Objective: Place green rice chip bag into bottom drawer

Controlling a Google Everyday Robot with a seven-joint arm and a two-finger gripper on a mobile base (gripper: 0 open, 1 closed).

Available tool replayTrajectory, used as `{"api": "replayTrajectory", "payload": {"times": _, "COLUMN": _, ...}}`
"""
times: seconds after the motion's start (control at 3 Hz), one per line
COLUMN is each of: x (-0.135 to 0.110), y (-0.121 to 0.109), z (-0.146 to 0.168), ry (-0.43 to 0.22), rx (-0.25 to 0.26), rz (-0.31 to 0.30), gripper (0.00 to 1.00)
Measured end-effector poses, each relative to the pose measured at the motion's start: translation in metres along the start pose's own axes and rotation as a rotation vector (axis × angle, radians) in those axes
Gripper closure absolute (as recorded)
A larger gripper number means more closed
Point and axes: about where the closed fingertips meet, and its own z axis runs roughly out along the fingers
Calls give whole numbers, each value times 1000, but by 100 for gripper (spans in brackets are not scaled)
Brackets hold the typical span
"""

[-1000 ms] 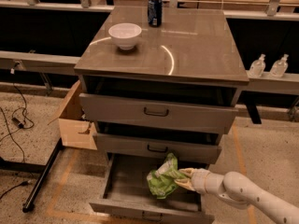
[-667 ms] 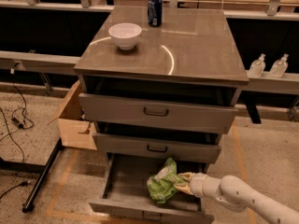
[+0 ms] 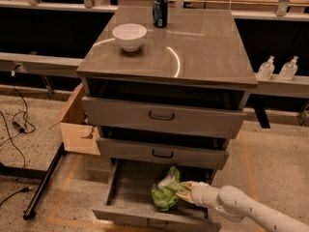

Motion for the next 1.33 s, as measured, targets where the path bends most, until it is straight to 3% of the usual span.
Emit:
{"api": "replayTrajectory", "payload": {"times": 1.0, "x": 18, "y": 1, "z": 32, "ry": 83, "rx": 90, "rz": 36, "gripper": 15}}
{"api": "replayTrajectory", "payload": {"times": 1.33, "x": 22, "y": 5, "z": 29, "ry": 105, "rx": 95, "rz": 61, "gripper": 0}}
